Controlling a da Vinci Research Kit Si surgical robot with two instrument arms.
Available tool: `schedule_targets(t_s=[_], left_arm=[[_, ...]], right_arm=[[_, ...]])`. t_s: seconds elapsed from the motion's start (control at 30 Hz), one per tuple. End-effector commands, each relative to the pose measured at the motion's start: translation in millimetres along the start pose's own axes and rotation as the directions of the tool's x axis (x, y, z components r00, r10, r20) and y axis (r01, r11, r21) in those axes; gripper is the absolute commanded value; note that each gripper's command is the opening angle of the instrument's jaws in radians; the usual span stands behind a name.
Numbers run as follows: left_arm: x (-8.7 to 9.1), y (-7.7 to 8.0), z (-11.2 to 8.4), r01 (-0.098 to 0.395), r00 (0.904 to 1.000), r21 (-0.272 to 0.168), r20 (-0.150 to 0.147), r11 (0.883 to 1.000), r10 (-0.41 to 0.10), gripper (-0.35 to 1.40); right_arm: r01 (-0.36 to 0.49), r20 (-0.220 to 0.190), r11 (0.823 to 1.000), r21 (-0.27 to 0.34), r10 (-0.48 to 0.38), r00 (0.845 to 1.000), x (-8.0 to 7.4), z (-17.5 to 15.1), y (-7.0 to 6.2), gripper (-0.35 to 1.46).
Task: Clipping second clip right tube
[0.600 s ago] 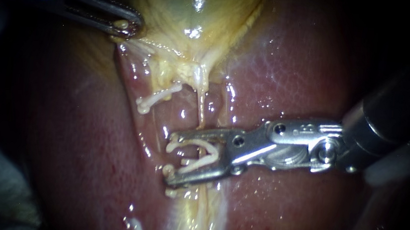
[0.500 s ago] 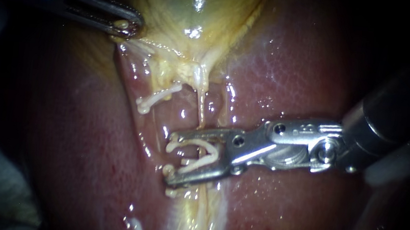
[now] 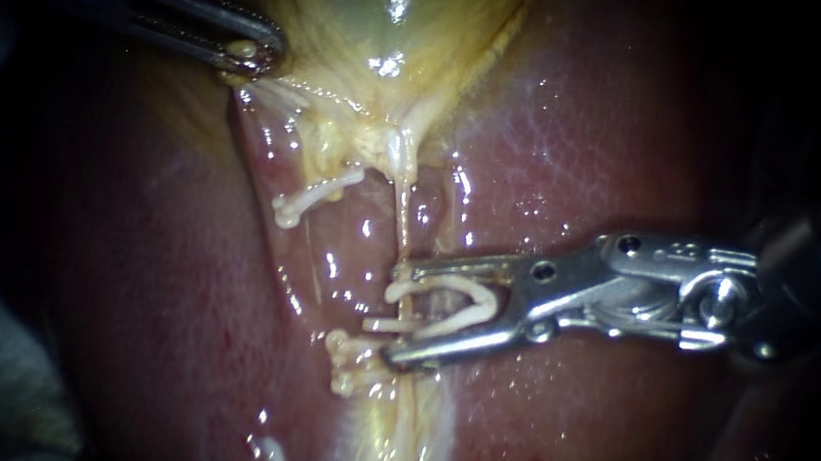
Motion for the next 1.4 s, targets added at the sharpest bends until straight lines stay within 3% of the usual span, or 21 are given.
schedule_targets(t_s=[0.03,0.2,0.4,0.77,0.97,1.2,1.4], left_arm=[[0.0,0.0,0.0,0.000,1.0000,-0.001,0.000,1.000,0.000,-0.35],[0.0,0.0,0.0,0.000,1.0000,-0.001,0.000,1.000,0.000,-0.35],[0.0,0.0,0.0,0.000,1.0000,-0.001,0.000,1.000,0.000,-0.35],[0.0,0.0,0.0,0.000,1.0000,-0.001,0.000,1.000,0.000,-0.35],[0.0,0.0,0.0,0.000,1.0000,-0.001,0.000,1.000,0.000,-0.35],[0.0,0.0,0.0,0.000,1.0000,-0.001,0.000,1.000,0.000,-0.35],[0.0,0.0,0.0,0.000,1.0000,0.000,0.000,1.000,0.000,-0.35]], right_arm=[[-0.009,0.000,1.000,0.001,0.009,1.000,-0.2,-0.2,0.1,0.49],[-0.047,0.002,0.999,0.003,0.047,0.999,-1.0,-1.1,1.2,0.49],[-0.071,0.014,0.997,-0.006,0.071,0.997,-2.0,-1.5,3.4,0.49],[-0.144,0.017,0.989,-0.030,0.144,0.989,-4.0,0.9,6.1,0.49],[-0.195,0.009,0.980,-0.038,0.195,0.981,-3.9,2.7,6.4,0.50],[-0.250,-0.050,0.968,-0.001,0.250,0.967,-3.5,4.3,6.1,0.50],[-0.306,-0.114,0.950,0.065,0.312,0.943,-3.0,5.0,5.4,0.50]])
